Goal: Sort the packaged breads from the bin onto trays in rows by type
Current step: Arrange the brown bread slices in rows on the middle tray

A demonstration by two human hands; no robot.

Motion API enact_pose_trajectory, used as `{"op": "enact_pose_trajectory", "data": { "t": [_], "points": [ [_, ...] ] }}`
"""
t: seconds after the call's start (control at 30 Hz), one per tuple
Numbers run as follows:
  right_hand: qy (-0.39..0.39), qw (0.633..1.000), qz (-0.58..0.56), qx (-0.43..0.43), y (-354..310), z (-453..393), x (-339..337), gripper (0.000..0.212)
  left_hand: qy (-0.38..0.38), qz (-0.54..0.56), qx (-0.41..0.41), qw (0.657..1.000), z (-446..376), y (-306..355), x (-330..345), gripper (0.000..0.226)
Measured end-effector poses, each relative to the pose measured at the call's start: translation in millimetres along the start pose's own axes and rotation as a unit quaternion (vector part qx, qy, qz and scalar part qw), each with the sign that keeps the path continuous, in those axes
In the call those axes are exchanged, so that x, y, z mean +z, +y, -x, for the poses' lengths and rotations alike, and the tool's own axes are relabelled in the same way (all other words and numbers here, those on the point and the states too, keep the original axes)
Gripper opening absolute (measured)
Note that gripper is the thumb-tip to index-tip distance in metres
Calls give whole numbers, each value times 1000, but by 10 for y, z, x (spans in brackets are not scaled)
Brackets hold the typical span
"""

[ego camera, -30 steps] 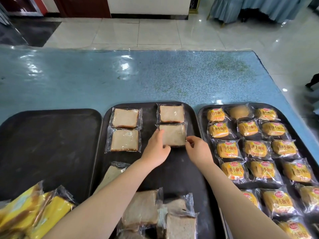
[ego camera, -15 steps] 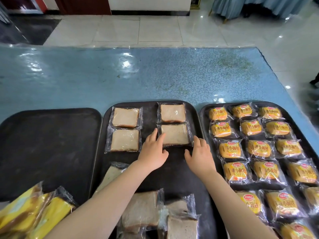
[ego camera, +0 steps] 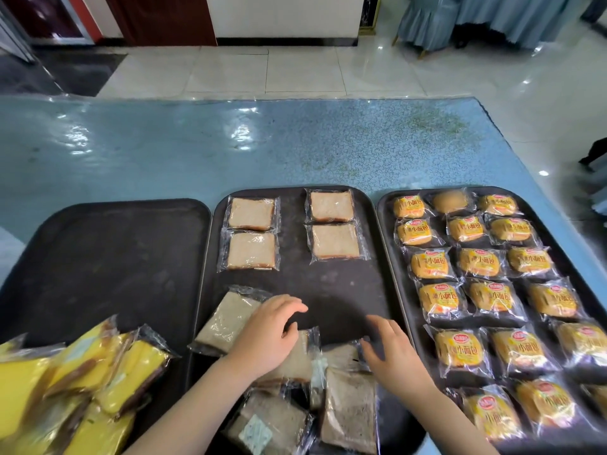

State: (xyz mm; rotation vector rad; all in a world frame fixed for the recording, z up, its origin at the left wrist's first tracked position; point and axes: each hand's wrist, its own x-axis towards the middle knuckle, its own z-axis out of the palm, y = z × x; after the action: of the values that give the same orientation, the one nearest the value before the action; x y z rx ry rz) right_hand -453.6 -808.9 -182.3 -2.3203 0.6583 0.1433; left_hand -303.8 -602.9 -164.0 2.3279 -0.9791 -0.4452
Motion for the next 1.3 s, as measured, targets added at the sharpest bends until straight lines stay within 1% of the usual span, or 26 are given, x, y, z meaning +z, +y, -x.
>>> {"op": "enact_pose_trajectory", "data": {
  "t": [0.13,0.23,0.33,0.4,0.47,0.63,0.77,0.9,1.0,1.07,1.13,1.2,1.27,1.3],
  "points": [
    [-9,1000,-10,21,3,224,39,49,-54,-12,0,998,263,43,39,37],
    [-37,999,-20,26,9,372,59,58,-105,-59,-19,993,418,53,67,46],
    [-76,996,-10,43,-14,478,80,68,-120,-125,-13,985,521,94,68,50],
    [-82,995,-6,58,-39,509,94,69,-119,-135,-16,984,564,126,52,50],
    [-73,995,-16,70,-60,503,78,61,-120,-138,-23,983,595,136,41,50],
    [-61,994,-37,83,-72,425,-50,29,-145,-157,-31,976,701,128,13,50],
    [-52,990,-87,95,-51,367,-203,21,-150,-158,-26,976,790,138,-24,51],
    [2,983,-157,94,-44,325,-339,25,-155,-147,-33,976,844,150,-92,46],
    [29,964,-239,115,-16,274,-394,28,-145,-141,-44,978,841,192,-140,31],
    [47,941,-311,126,-46,265,-393,30,-125,-139,-44,981,794,251,-133,28],
    [56,912,-382,140,-137,273,-373,35,-102,-77,-57,990,734,344,-109,37],
    [64,886,-436,147,-219,279,-336,33,-103,55,-94,989,661,449,-68,45],
    [74,876,-454,146,-274,274,-289,27,-108,189,-125,968,582,538,-18,47],
    [79,875,-454,147,-293,264,-265,25,-102,235,-140,956,542,567,5,47]
  ]
}}
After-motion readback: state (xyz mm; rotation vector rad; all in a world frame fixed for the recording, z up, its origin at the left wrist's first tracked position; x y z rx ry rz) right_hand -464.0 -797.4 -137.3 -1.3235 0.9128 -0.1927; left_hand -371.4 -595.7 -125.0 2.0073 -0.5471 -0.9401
